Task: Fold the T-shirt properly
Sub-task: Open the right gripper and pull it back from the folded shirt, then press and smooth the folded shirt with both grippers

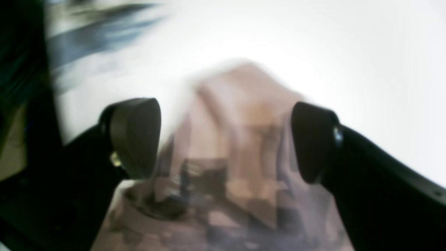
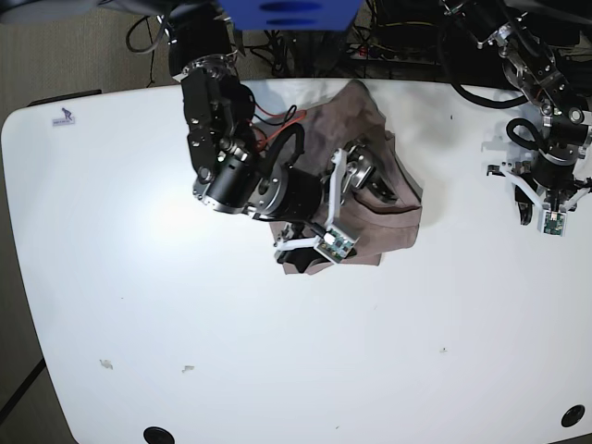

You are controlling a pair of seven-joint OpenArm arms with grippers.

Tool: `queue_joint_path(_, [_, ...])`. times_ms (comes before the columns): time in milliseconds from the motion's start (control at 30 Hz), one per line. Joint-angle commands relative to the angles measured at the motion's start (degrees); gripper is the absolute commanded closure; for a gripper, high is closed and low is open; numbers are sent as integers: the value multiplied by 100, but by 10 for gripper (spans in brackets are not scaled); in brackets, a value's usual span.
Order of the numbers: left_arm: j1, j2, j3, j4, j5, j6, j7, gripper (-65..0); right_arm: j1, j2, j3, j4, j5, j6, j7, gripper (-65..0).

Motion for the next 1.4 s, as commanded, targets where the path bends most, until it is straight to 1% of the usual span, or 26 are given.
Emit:
queue_joint_path(0, [-36, -50, 0, 83, -68, 29, -121, -160, 99, -75, 100, 358, 218, 62, 184, -550])
queue_joint_path(33, [-36, -50, 0, 83, -68, 29, -121, -160, 99, -75, 118, 393, 218, 62, 184, -550])
queue_joint_path(167, [-36, -50, 167, 74, -77, 29, -121, -156, 73, 223, 161, 455, 218, 62, 184, -548])
queue_joint_path(200, [-27, -41, 193, 74, -85, 29, -121, -154, 73, 249, 161, 455, 218, 62, 184, -548])
queue_joint_path(233, [-27, -32, 255, 83, -85, 29, -113, -153, 73, 302, 161, 455, 218, 62, 193, -542])
queue_joint_path(300, [8, 12, 307, 92, -103, 29, -51, -152, 73, 320, 161, 446, 218, 62, 193, -496])
queue_joint_path(367, [17, 91, 325, 118, -112, 29, 11, -150, 91, 320, 161, 429, 218, 62, 193, -408])
queue_joint_path(400, [8, 126, 360, 180, -112, 29, 46, -146, 99, 320, 170, 402, 218, 62, 193, -331])
queue_joint_path(433, [8, 144, 386, 224, -112, 29, 72, -138, 117, 320, 170, 385, 218, 62, 202, -270])
queue_joint_path(467, [8, 187, 430, 294, -112, 29, 107, -119, 178, 320, 179, 358, 218, 62, 210, -175])
queue_joint_path(500, [8, 223, 474, 356, -112, 29, 142, -101, 240, 320, 179, 323, 218, 62, 210, -106])
queue_joint_path(533, [26, 275, 571, 435, -112, 29, 186, -64, 319, 320, 232, 253, 218, 62, 210, -8])
queue_joint_path(567, [35, 302, 650, 479, -112, 29, 213, -41, 363, 320, 258, 209, 218, 62, 202, 0])
queue_joint_path(600, [61, 337, 826, 575, -112, 29, 301, 0, 451, 320, 346, 121, 218, 62, 193, 0])
queue_joint_path(667, [114, 355, 1028, 637, -112, 29, 415, 0, 495, 320, 425, 42, 209, 62, 210, -37])
queue_joint_path(733, [193, 355, 1248, 663, -112, 29, 520, 0, 530, 320, 478, -29, 209, 62, 219, -21])
queue_joint_path(767, [219, 363, 1380, 681, -112, 29, 556, 0, 548, 320, 478, -99, 209, 62, 219, 0])
queue_joint_path(833, [307, 381, 1529, 681, -112, 29, 564, 0, 600, 320, 487, -222, 209, 62, 228, 0])
queue_joint_path(933, [483, 548, 1749, 690, -112, 29, 547, 0, 794, 320, 513, -407, 209, 62, 237, 0])
queue_joint_path(1067, [685, 733, 1916, 716, -112, 29, 547, 0, 1058, 320, 513, -714, 209, 62, 246, 0])
queue_joint_path(1233, [923, 882, 2013, 716, -112, 29, 547, 0, 1277, 311, 513, -1084, 200, 62, 272, 0])
queue_joint_path(1367, [1054, 1014, 2013, 725, -112, 29, 547, 0, 1400, 311, 487, -1409, 191, 62, 571, 0])
